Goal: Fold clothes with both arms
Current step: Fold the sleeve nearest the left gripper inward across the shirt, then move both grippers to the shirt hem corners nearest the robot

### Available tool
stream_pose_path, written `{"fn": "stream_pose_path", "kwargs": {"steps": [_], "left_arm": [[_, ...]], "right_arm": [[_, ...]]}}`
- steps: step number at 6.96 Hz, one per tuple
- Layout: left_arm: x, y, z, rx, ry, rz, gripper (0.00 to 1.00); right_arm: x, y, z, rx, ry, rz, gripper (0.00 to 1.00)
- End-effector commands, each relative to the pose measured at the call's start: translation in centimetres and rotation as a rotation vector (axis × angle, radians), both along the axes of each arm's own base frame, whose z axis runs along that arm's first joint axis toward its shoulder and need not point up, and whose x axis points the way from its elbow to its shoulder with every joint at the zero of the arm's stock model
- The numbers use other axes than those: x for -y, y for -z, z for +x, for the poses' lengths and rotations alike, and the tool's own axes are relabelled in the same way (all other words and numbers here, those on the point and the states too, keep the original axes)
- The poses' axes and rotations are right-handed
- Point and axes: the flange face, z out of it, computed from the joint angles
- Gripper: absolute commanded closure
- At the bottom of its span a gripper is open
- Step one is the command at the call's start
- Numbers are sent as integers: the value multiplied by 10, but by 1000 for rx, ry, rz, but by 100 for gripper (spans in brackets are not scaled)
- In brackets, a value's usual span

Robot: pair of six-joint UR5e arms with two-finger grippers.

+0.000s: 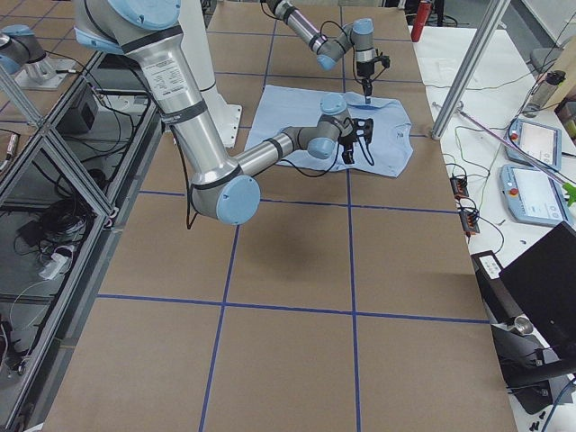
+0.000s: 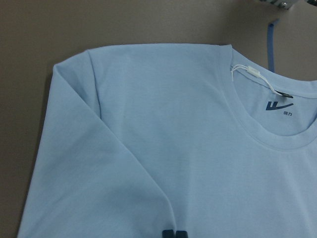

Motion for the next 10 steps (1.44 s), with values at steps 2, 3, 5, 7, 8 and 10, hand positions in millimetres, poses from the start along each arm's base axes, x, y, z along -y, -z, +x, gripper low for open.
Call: {"fn": "stream_pose_path", "kwargs": {"steps": [2,3,5,7,8,10], "left_arm": [[-41,53,-9,-111,-2,8,20],[-77,48,-23,-146,-19,20,20],[-119,31,-63,-178,-26,53,20],[-159,12,-105,-192,-25,65,20],[-170,-17,-114,-167,-24,34,20],[-194,-19,-121,-194,-20,-26,20]], "right_arm": [[-21,35,5,90,-24,-53,0],[-58,58,-2,147,-39,-162,0],[-175,104,-13,131,-96,-336,0],[-297,105,-45,-18,-221,-402,1],[-334,98,-60,-48,-194,-408,1],[-357,68,-60,-64,-249,-455,6]]}}
